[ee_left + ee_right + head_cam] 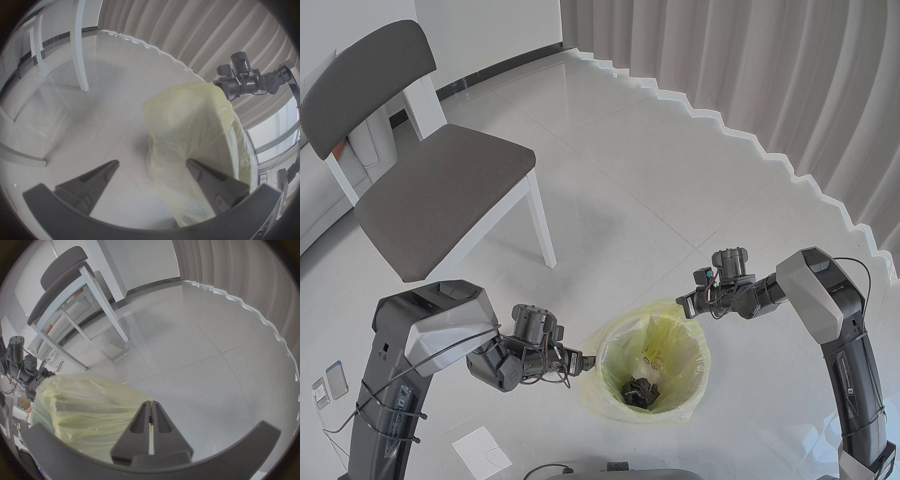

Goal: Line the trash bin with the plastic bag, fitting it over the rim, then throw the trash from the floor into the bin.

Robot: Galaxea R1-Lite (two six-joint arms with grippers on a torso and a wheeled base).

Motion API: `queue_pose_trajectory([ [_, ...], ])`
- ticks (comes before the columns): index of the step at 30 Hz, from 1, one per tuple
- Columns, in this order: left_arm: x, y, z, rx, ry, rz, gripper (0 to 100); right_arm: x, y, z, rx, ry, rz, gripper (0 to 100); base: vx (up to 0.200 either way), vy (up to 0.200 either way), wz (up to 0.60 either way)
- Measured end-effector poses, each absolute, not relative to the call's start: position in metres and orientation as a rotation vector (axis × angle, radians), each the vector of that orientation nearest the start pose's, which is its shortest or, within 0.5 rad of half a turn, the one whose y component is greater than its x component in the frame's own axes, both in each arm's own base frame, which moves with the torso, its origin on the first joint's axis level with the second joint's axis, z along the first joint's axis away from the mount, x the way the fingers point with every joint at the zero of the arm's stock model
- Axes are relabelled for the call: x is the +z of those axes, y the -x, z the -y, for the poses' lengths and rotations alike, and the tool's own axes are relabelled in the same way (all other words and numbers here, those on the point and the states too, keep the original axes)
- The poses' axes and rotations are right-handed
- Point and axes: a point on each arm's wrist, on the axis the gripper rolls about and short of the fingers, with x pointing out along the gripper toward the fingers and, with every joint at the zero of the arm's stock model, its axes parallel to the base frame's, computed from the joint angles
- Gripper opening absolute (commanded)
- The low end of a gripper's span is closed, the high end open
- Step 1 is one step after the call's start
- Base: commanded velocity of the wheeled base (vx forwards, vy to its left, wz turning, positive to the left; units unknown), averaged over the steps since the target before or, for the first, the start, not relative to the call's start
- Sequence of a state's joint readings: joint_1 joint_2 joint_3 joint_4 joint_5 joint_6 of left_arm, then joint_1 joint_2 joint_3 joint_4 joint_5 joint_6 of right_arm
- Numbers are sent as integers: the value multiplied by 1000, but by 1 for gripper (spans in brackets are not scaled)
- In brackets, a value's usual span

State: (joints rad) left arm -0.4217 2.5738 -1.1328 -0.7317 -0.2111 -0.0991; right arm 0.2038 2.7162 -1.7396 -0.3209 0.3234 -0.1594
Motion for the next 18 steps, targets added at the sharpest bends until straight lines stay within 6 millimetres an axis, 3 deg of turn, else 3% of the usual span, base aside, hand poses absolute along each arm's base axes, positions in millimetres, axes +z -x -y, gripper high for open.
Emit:
queue_pose_trajectory([
  [10, -67, -378, 135, -504, 2, -696, 100, -39, -501, -108, 554, 107, -622, 0, 0, 0, 0],
  [16, -59, -379, 118, -467, 12, -687, 100, -37, -501, -103, 545, 104, -618, 0, 0, 0, 0],
  [17, -57, -379, 116, -464, 13, -681, 100, -37, -500, -102, 544, 106, -621, 100, 0, 0, 0],
  [18, -54, -379, 115, -461, 16, -670, 100, -38, -499, -102, 546, 110, -624, 100, 0, 0, 0],
])
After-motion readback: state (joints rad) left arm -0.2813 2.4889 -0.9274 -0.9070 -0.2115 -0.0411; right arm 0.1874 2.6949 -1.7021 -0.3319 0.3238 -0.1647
